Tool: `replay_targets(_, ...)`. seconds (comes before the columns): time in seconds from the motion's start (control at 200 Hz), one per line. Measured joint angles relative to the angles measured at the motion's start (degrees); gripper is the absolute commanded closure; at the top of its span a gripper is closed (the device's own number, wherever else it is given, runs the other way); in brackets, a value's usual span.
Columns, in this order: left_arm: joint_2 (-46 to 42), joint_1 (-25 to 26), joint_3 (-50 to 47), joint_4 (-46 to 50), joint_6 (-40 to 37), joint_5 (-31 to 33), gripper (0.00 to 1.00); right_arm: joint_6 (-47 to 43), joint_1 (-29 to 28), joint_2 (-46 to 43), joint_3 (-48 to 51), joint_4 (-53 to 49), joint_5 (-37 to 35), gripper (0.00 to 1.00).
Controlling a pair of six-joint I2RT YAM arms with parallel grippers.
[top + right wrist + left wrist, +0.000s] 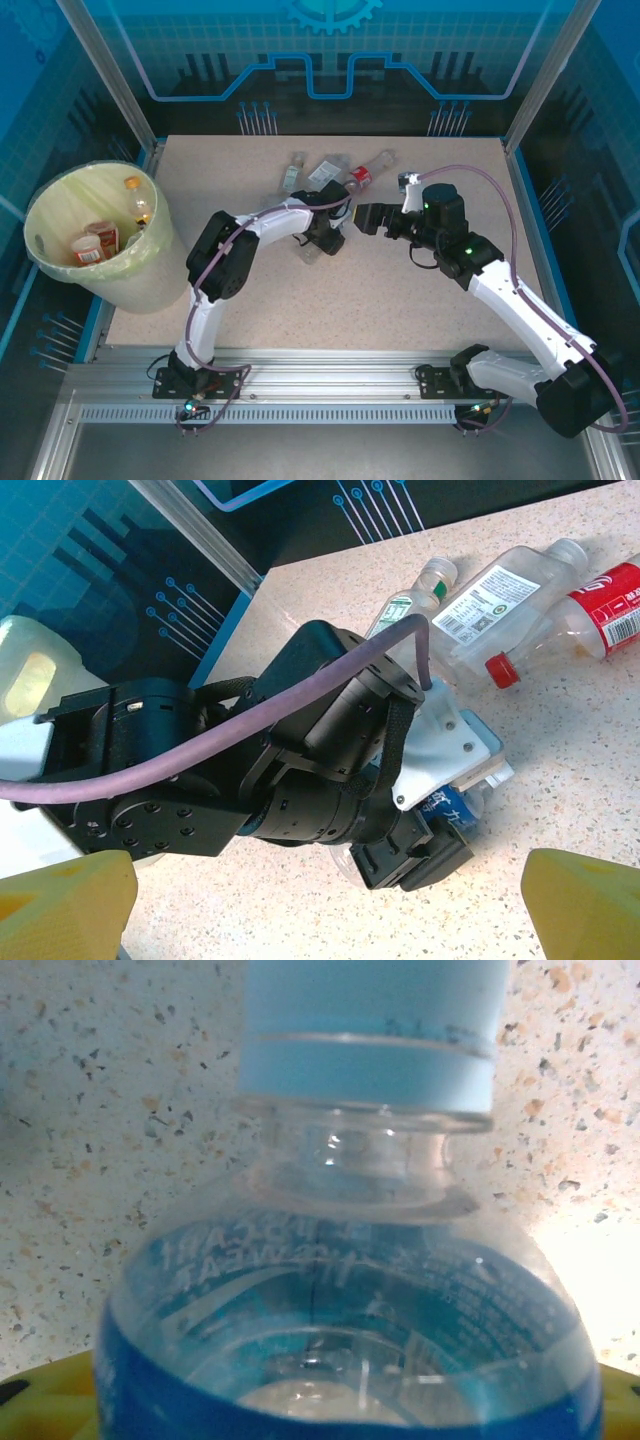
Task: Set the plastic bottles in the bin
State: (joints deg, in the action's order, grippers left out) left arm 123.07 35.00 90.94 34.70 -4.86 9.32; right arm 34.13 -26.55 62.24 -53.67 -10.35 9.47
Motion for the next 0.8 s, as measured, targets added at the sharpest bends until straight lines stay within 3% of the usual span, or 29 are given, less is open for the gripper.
replay_targets(0.4, -13.35, 0.00, -14.25, -9.84, 5.44, -0.68, 0.48, -8.70, -2.84, -2.56, 0.98, 0.96, -1.66, 0.00)
replay_targets(0.8, -29.62, -0.37, -16.65, -13.60, 7.96, -1.68, 0.48, -15.15, -7.65, 0.42, 1.22, 2.45, -4.98, 0.00)
